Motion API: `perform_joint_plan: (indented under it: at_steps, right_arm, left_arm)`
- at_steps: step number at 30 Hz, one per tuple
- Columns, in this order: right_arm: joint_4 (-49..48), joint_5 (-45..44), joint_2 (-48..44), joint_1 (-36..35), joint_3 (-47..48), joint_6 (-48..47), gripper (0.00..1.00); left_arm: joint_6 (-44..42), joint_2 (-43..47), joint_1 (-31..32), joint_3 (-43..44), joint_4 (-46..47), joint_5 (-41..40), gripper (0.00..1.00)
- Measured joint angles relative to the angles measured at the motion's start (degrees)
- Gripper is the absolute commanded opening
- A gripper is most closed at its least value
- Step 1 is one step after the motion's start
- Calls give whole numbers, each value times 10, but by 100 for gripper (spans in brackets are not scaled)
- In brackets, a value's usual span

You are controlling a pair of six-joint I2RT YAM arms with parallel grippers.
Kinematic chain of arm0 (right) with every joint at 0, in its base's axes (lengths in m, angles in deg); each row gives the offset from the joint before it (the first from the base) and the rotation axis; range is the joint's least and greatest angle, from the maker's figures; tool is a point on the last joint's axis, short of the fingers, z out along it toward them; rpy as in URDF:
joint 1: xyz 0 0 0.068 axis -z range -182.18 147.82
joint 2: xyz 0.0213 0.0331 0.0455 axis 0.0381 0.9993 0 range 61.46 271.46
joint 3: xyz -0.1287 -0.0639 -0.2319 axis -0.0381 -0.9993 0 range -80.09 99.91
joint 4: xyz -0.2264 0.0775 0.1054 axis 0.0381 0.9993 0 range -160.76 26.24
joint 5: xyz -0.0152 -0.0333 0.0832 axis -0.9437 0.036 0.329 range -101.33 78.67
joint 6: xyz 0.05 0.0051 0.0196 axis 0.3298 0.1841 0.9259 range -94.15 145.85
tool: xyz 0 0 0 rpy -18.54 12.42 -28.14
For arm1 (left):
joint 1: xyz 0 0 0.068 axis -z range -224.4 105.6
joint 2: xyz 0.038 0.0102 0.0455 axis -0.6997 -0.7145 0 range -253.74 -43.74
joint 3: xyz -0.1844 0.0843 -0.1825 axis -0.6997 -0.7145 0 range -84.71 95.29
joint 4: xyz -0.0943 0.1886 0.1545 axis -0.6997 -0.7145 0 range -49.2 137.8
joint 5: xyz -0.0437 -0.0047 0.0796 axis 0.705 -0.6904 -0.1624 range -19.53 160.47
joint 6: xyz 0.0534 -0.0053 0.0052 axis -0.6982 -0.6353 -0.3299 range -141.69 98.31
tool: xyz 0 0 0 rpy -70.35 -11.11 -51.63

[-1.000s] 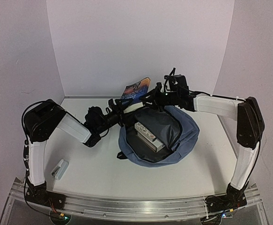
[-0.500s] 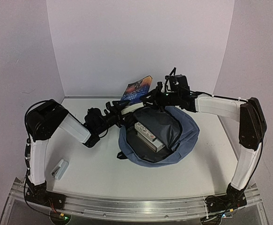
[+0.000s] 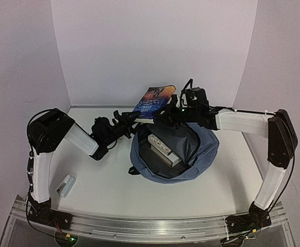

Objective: Pack the student bag
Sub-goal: Pick up the book from the center of the board.

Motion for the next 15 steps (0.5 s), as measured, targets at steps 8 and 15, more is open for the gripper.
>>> perform_joint_plan:
  at_steps: [8, 15]
  right_arm:
    - [-47, 4, -7, -4, -40, -2, 0]
    - [-77, 4, -7, -8, -57, -5, 0]
  left_arm:
    - [-23, 0, -6, 16, -9, 3, 46]
    - [-36, 0, -15, 37, -30, 24, 42]
